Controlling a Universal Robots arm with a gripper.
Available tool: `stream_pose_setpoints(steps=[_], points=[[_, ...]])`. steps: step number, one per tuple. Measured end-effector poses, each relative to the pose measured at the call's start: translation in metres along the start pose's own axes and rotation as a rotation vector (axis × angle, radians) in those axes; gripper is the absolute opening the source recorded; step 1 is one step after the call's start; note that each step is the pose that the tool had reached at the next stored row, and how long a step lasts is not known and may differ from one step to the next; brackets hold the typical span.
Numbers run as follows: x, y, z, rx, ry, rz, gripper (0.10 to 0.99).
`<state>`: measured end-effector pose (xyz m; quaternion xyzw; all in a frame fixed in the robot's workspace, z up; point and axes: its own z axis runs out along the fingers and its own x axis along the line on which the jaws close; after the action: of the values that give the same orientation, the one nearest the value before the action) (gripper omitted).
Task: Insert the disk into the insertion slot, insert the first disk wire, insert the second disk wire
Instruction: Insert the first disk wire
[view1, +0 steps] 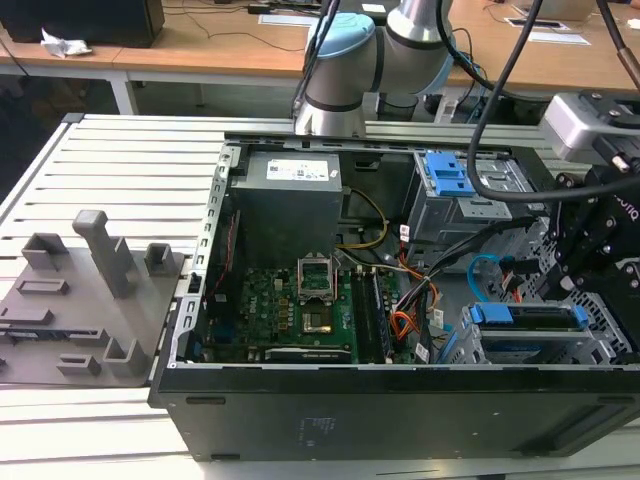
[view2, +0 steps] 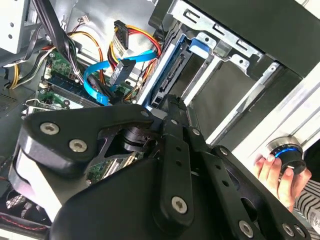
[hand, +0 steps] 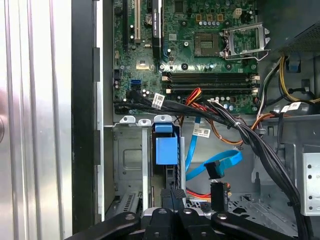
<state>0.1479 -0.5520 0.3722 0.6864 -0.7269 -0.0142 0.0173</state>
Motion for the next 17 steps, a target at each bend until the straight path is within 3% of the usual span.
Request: stream_pose_setpoints(steps=[2, 4, 9, 17], points=[[-0.0022, 0.0, -0.0012, 0.0, 0.0001, 0.0, 0.106], [-0.0129, 0.0006, -0.0011, 0.0, 0.0027, 0.0, 0.106], [-0.0221, 0.0012, -0.0012, 0.0, 0.0028, 0.0, 0.106], [-0.0247, 0.0017, -0.0095, 0.0, 0.0025, 0.0, 0.106]])
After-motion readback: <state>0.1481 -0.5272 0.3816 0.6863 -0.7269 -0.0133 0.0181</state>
